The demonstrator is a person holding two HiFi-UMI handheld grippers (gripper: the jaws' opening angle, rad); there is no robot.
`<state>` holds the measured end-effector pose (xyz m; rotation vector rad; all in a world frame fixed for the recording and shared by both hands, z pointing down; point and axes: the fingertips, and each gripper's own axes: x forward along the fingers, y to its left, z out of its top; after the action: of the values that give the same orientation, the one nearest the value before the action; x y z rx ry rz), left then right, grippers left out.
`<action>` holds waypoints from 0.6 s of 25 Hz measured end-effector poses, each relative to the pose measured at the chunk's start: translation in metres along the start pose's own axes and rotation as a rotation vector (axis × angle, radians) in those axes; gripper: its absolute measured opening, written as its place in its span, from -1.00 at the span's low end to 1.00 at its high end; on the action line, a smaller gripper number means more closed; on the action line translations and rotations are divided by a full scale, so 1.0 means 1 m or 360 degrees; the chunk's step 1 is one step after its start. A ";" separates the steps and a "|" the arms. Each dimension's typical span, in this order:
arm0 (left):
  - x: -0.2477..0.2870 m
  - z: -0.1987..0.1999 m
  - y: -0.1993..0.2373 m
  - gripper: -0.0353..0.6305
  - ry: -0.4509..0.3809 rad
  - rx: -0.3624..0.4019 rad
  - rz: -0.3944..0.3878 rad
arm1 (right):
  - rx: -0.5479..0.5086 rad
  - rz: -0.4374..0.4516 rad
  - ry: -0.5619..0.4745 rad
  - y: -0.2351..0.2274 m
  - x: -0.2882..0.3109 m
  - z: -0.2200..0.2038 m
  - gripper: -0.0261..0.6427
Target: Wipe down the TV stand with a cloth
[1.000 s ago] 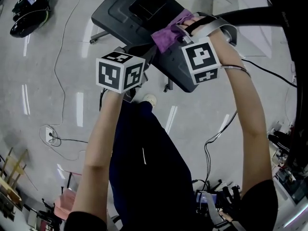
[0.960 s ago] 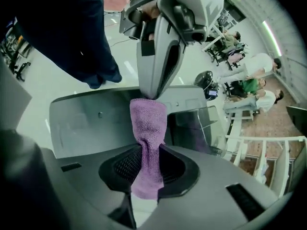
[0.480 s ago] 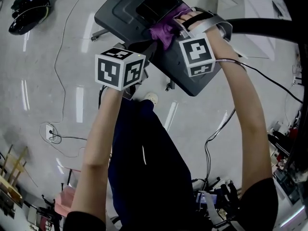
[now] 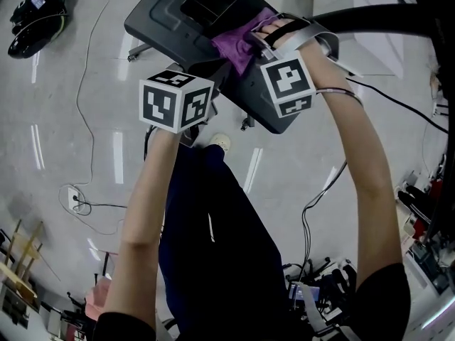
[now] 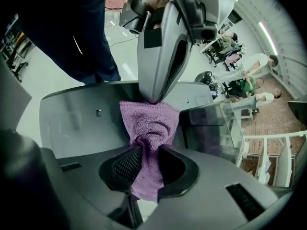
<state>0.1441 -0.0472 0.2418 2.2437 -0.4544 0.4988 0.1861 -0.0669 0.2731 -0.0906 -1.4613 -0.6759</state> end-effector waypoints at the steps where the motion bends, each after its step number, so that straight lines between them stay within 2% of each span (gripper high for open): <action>1: 0.002 -0.003 -0.004 -0.87 0.0005 0.0004 -0.0005 | -0.0001 0.0006 0.0000 0.006 -0.002 0.000 -0.61; 15: 0.024 -0.039 -0.057 -0.87 0.0067 0.0061 -0.0062 | 0.0038 0.0119 0.0029 0.105 -0.033 -0.013 -0.61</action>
<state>0.1838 0.0142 0.2426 2.2698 -0.3821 0.5375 0.2478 0.0245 0.2762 -0.1195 -1.4410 -0.5967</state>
